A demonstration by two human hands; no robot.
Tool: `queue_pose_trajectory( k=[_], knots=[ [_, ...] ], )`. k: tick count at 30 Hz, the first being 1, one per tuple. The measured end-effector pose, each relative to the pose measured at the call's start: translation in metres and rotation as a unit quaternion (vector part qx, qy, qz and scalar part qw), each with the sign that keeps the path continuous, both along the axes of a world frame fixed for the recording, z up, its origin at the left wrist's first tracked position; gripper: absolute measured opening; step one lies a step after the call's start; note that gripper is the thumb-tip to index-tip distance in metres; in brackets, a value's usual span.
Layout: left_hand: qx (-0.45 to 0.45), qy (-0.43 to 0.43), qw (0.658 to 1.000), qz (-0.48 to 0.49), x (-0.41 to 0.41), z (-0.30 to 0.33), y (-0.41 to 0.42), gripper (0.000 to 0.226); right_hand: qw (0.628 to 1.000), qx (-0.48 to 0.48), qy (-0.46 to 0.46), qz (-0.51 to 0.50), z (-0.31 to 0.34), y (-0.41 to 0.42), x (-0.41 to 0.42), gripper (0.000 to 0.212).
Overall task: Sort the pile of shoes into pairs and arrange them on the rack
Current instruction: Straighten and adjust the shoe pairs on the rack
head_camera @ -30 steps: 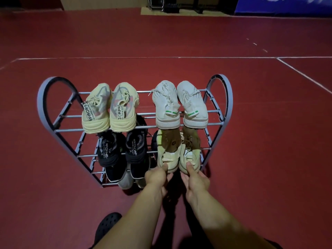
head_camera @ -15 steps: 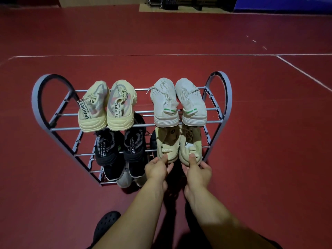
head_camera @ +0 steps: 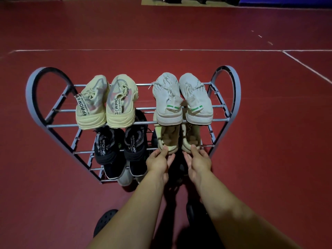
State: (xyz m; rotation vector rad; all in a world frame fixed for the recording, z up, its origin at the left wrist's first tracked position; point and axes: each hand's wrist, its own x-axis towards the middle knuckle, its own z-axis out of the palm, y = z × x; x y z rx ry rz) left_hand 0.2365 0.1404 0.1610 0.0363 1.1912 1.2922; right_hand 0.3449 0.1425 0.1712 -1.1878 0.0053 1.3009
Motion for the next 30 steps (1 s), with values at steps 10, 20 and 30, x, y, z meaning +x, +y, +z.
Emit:
queue_pose_trajectory(
  k=[10,20,30],
  knots=[
    [-0.008,0.075,0.991,-0.109,-0.004,0.0,-0.001,0.042,0.996,-0.052,-0.044,0.062,0.001,0.001,0.007,0.063],
    [-0.038,0.324,0.897,-0.298,-0.05,-0.019,-0.022,0.014,0.9,-0.088,-0.322,0.28,0.008,-0.021,-0.015,0.014],
    [-0.049,0.476,0.77,-0.422,-0.136,-0.034,-0.052,0.033,0.715,-0.087,-0.462,0.518,-0.016,-0.036,-0.03,0.019]
  ],
)
